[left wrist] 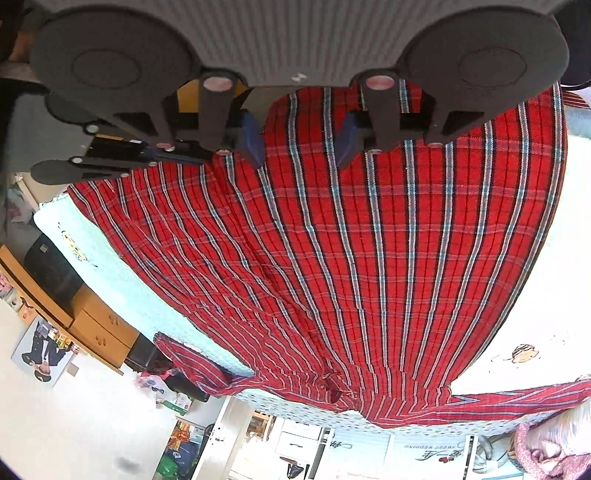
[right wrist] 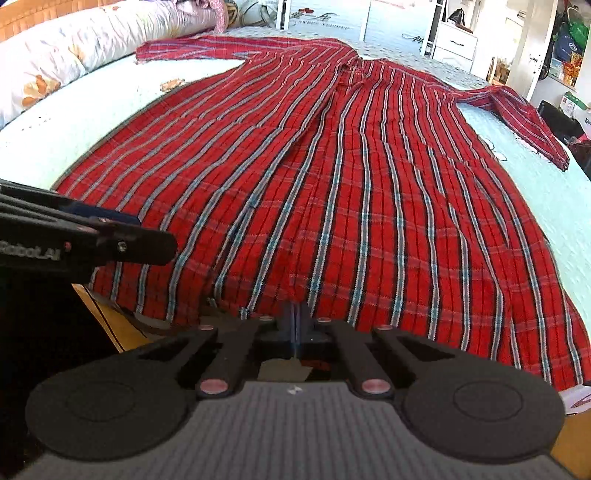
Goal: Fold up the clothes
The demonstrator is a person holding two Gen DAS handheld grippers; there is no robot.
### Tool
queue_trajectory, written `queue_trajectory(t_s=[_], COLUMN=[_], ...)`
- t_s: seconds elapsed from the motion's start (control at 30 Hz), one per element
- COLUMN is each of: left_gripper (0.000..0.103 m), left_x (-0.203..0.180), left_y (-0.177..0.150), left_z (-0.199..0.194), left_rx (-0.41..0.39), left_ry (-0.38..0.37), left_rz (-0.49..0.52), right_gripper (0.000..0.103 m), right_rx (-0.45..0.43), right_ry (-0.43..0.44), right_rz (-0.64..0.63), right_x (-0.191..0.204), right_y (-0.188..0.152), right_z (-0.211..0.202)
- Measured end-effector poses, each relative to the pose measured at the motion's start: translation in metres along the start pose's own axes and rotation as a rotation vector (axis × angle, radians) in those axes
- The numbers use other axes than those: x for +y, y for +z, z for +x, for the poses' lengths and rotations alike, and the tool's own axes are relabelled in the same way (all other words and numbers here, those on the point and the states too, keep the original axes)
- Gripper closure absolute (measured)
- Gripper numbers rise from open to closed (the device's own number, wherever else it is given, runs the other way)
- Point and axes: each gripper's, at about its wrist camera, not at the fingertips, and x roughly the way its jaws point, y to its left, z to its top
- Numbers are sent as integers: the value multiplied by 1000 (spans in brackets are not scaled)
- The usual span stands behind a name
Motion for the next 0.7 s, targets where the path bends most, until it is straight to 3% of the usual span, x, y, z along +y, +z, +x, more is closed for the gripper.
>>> queue_trajectory(t_s=[0.2,0.37,0.63,0.7], left_gripper=[59,58,58,58], left_x=[3,1,-2,-1], left_y=[3,3,4,3], left_z=[-5,-3,-4,-3], left_rx=[-19,-6,-11,-8], left_ry=[-1,2,-3,-2], left_rz=[-14,-13,-6,-8], right_gripper=[103,102,102,103], right_rx=[-93,35,-40,10], right_ry=[87,39,110,97], right_rz=[15,72,-12,-18], right_x=[13,-4,12,12], right_y=[4,-9,-7,-9], right_z=[-37,-5,-27,-19])
